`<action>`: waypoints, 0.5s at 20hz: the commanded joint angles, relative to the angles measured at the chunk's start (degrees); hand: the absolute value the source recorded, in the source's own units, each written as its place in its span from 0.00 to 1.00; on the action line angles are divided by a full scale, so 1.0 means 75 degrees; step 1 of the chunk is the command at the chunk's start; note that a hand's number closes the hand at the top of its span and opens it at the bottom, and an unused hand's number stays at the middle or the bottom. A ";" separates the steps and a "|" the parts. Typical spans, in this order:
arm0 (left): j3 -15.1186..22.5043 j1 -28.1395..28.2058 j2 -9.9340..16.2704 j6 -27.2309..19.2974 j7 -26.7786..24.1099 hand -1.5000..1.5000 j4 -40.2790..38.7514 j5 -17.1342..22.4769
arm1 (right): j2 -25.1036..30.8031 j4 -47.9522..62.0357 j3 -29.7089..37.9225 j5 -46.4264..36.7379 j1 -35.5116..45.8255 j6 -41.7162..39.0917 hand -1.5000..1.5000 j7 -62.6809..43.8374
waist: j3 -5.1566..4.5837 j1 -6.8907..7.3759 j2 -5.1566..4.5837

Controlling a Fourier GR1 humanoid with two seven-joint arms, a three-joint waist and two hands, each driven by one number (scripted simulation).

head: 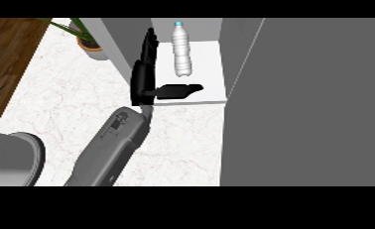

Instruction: Pick up the bottled water, place it into the cabinet and close the cabinet

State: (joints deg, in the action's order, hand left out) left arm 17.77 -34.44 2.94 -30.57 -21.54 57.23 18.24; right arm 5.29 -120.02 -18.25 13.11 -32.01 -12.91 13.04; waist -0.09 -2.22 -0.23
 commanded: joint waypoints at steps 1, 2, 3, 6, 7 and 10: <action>-0.0910 -0.0604 0.0670 0.1018 -0.0514 0.00 -0.0440 0.0343 | -0.0002 -0.0094 -0.0060 -0.0019 -0.0199 0.0067 0.00 0.0040 | 0.0007 0.0149 0.0005; -0.0984 -0.0580 0.0702 0.1270 -0.0616 0.00 -0.0397 0.0468 | -0.0072 0.0080 -0.0129 -0.0154 -0.0111 0.0087 0.00 0.0165 | 0.0007 0.0168 0.0006; -0.0975 -0.0472 0.0494 0.1466 -0.1053 0.00 -0.0798 0.0440 | 0.0204 -0.0310 0.0004 0.0086 -0.0364 -0.0073 0.00 0.0028 | 0.0006 0.0138 0.0002; -0.0759 0.0032 0.0649 0.1414 -0.0569 0.00 0.0336 0.0429 | -0.0146 0.0595 0.0019 -0.0311 0.0212 0.0179 0.00 0.0349 | 0.0014 0.0309 0.0041; -0.0605 0.0299 0.0680 0.1257 -0.0480 0.00 0.0737 0.0324 | -0.0103 -0.0053 -0.0114 -0.0118 -0.0114 0.0281 0.00 -0.0026 | 0.0012 0.0333 0.0061; -0.0436 0.0769 0.0559 0.1476 -0.0082 0.00 0.1337 0.0449 | 0.0173 -0.0704 -0.0268 -0.0120 -0.0836 0.0186 0.00 -0.0024 | 0.0011 0.0308 0.0076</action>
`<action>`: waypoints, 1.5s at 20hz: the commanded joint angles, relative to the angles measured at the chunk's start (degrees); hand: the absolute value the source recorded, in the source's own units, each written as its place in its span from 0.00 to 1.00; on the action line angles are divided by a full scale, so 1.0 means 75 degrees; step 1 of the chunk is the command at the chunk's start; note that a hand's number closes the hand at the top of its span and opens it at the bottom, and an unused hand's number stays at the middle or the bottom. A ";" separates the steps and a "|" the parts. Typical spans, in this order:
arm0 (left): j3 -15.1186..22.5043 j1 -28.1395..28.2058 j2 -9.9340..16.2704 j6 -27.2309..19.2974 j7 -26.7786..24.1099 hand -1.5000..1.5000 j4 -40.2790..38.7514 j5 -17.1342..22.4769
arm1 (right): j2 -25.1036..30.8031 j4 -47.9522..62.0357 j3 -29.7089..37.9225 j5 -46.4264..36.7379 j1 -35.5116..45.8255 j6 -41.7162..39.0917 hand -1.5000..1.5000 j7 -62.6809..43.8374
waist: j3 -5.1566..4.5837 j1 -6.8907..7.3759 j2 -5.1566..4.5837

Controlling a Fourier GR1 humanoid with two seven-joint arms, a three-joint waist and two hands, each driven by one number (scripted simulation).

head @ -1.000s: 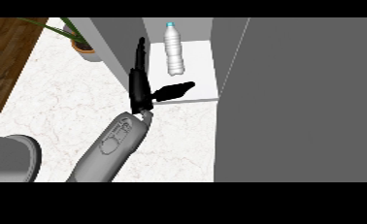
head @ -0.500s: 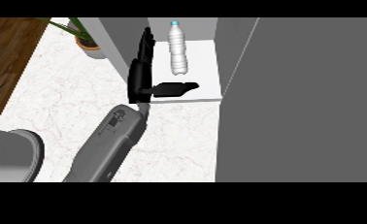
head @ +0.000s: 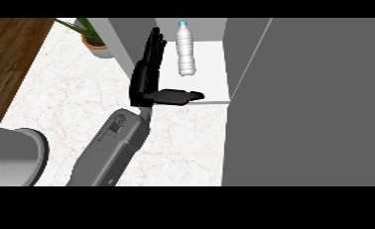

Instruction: Pick up the bottled water, place it into the cabinet and close the cabinet

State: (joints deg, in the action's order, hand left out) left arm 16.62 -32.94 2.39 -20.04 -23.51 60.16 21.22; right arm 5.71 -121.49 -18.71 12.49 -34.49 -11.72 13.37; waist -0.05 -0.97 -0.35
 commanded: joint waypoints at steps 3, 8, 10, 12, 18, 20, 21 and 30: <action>-0.0144 0.1048 0.0717 0.0250 0.0213 0.00 0.1600 0.0031 | -0.0221 0.0009 -0.0332 -0.0268 -0.0015 0.0285 0.00 0.0033 | 0.0007 0.0204 0.0085; 0.0336 0.2250 0.0573 -0.0102 0.1005 0.00 0.3700 -0.0033 | -0.0113 -0.0323 -0.0540 -0.0260 -0.0284 0.0348 0.00 -0.0096 | 0.0008 0.0183 0.0091; 0.0273 0.2678 0.0789 -0.0005 0.1072 0.00 0.4238 0.0008 | -0.0006 -0.0368 -0.0222 0.0100 -0.0008 0.0327 0.00 -0.0431 | 0.0008 0.0196 0.0080; 0.0529 0.3149 0.0795 -0.0065 0.1129 0.00 0.4914 -0.0178 | -0.0098 0.0094 -0.0401 -0.0115 0.0166 0.0251 0.00 -0.0068 | 0.0009 0.0186 0.0076; 0.1544 0.4338 0.0601 -0.0602 0.1961 0.00 0.6886 -0.0648 | 0.0179 -0.0419 -0.0341 -0.0017 -0.0124 0.0274 0.00 -0.0230 | 0.0010 0.0159 0.0082; 0.1352 0.4210 0.0654 -0.0150 0.1920 0.00 0.6731 -0.0488 | 0.0235 -0.0274 -0.0264 -0.0260 0.0275 0.0338 0.00 -0.0315 | 0.0007 0.0129 0.0061; 0.1700 0.4818 0.0919 -0.0270 0.2210 0.00 0.7554 -0.0497 | 0.0262 -0.0160 -0.0774 -0.0697 0.0003 0.0161 0.00 0.0023 | 0.0008 0.0174 0.0085; 0.1450 0.6691 0.1629 0.0162 0.1064 0.00 0.8622 -0.0433 | 0.1598 -0.0796 -0.1220 -0.1198 0.0253 -0.0880 1.00 -0.0891 | 0.0002 0.0237 0.0079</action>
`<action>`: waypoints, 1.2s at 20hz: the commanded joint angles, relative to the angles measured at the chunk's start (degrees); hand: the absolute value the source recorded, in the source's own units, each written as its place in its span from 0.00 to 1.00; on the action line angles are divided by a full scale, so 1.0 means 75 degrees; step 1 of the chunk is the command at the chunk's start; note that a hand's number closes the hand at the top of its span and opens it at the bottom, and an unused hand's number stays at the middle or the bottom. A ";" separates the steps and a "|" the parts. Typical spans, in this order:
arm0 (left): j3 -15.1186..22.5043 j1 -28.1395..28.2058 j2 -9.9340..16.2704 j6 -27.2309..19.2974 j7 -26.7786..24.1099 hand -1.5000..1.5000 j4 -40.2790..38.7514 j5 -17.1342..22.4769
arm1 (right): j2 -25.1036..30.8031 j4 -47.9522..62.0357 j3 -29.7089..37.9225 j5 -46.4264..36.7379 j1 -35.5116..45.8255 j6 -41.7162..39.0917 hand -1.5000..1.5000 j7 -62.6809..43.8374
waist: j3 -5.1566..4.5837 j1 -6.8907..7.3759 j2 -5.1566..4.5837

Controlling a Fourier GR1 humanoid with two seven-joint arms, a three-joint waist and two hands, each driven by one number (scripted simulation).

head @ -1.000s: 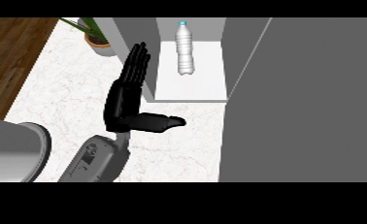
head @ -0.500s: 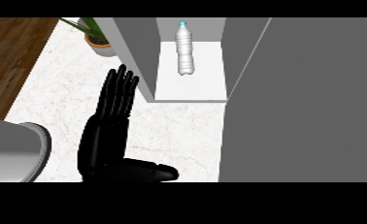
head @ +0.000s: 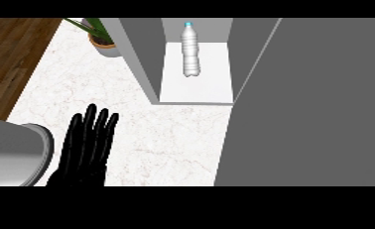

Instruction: Pick up the bottled water, place it into the cabinet and close the cabinet

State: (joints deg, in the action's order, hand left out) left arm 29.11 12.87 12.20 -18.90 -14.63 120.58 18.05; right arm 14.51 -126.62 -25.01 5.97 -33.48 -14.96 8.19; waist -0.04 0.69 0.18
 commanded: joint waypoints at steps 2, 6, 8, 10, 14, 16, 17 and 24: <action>-0.0244 0.1458 0.0593 0.0405 -0.0641 0.00 0.0888 0.0278 | 0.0612 -0.0663 -0.0939 -0.0592 -0.0355 -0.0579 1.00 -0.0094 | -0.0009 0.0035 0.0048; -0.1051 0.2409 0.1068 0.0975 -0.1147 0.00 0.1294 0.0879 | 0.0486 -0.0889 -0.1433 -0.0950 -0.0017 -0.0374 1.00 -0.0666 | -0.0011 0.0087 0.0032; -0.1231 0.2033 0.1003 0.0908 -0.0828 0.00 0.1306 0.0996 | 0.0229 -0.1134 -0.2069 -0.1504 0.0163 -0.0169 1.00 -0.0981 | -0.0007 -0.0015 0.0012; -0.1639 0.2708 0.1341 0.1540 -0.1219 0.00 0.1228 0.1496 | -0.0075 -0.1054 -0.2274 -0.1659 0.0455 -0.0036 1.00 -0.1139 | -0.0019 0.0110 0.0025; -0.1835 0.3176 0.1276 0.1819 -0.1550 0.00 0.1435 0.1729 | -0.0160 -0.1178 -0.2396 -0.1689 0.0699 -0.0119 1.00 -0.1632 | -0.0016 0.0147 0.0009; -0.2375 0.3478 0.1616 0.2137 -0.1447 0.00 0.1748 0.2224 | -0.0363 -0.0949 -0.2529 -0.1887 0.0970 -0.0084 1.00 -0.1753 | -0.0021 0.0269 0.0012; -0.2483 0.3646 0.1732 0.2302 -0.1474 0.00 0.1786 0.2290 | -0.0412 -0.1120 -0.2487 -0.1655 0.0927 -0.0101 1.00 -0.1906 | -0.0023 0.0300 0.0012; -0.2769 0.4060 0.1839 0.2815 -0.1574 0.00 0.1890 0.2597 | -0.1294 -0.0727 -0.2453 -0.1151 0.1486 0.0114 1.00 -0.2595 | -0.0013 0.0366 -0.0033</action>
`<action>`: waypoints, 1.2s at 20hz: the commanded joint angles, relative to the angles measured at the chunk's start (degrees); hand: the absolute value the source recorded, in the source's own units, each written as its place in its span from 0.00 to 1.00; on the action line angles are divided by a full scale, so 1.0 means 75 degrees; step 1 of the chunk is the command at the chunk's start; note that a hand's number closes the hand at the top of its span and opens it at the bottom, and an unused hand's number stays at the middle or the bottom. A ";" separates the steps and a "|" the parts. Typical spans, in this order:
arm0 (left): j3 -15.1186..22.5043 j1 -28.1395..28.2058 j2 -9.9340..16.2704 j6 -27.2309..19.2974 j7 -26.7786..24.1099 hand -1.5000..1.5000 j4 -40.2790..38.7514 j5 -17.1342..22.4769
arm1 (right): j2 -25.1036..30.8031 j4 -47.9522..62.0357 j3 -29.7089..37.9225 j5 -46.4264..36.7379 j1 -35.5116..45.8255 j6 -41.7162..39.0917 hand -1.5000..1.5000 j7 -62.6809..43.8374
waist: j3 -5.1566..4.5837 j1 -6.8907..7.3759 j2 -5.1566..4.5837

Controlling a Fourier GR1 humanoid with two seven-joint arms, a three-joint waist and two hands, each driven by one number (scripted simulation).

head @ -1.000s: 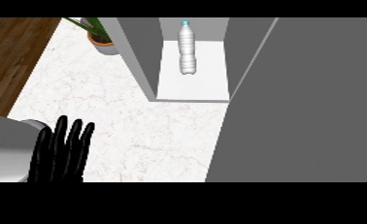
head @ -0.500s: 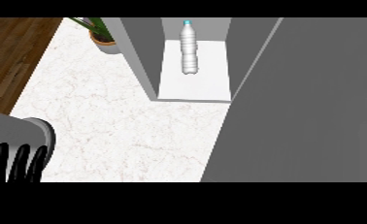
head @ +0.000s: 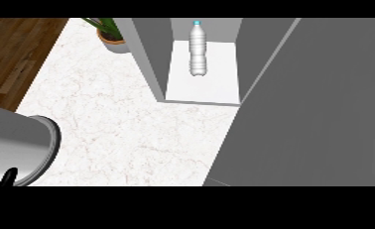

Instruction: Pick up the bottled water, place it into the cabinet and close the cabinet

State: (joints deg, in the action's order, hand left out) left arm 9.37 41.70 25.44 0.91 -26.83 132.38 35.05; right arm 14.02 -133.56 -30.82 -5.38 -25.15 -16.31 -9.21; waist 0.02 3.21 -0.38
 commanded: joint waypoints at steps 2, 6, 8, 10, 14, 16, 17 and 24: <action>-0.0497 0.0471 0.0236 0.0539 -0.0059 0.00 0.0228 0.0577 | -0.1486 0.0309 -0.1317 0.0616 0.0917 0.0344 1.00 -0.0836 | -0.0033 0.0217 0.0028; -0.1268 0.0721 0.0344 0.1049 -0.0229 0.00 0.0083 0.1242 | -0.1828 0.0884 -0.1558 0.0706 0.2187 0.1118 1.00 -0.1527 | -0.0026 0.0047 0.0038; -0.1547 0.1159 0.0410 0.1590 -0.0441 0.00 -0.0026 0.1370 | -0.1844 0.1028 -0.1603 0.0854 0.3019 0.1784 1.00 -0.1967 | -0.0023 0.0002 0.0055; -0.2055 0.1232 0.0533 0.1828 -0.0397 0.00 -0.0103 0.1837 | -0.1853 0.1577 -0.1552 0.1154 0.3797 0.2517 1.00 -0.1986 | -0.0021 -0.0020 0.0043; -0.2345 0.1426 0.0399 0.2269 -0.0469 0.00 -0.0234 0.2027 | -0.1863 0.2555 -0.0663 0.2270 0.5514 0.3342 1.00 -0.2153 | -0.0012 -0.0073 0.0030; -0.2488 0.1706 0.0257 0.2555 -0.0542 0.00 -0.0435 0.2034 | -0.1866 0.2847 0.0413 0.2994 0.6003 0.2754 1.00 -0.2204 | -0.0008 -0.0103 0.0031; -0.2869 0.1921 0.0474 0.2758 -0.0405 0.00 -0.0157 0.2471 | -0.1867 0.3169 0.0475 0.3015 0.6289 0.3020 1.00 -0.2144 | -0.0006 -0.0084 0.0037; -0.3523 0.2248 0.0120 0.3381 -0.0198 0.00 -0.0340 0.2833 | -0.1869 0.4886 0.1794 0.3984 0.7217 0.2120 1.00 -0.1540 | 0.0000 -0.0225 0.0047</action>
State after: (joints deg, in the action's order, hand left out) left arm -13.43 56.01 27.03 23.29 -29.56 130.00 53.77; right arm 0.08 -103.01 -21.73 22.27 25.98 2.35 -22.79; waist -0.02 2.02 -0.07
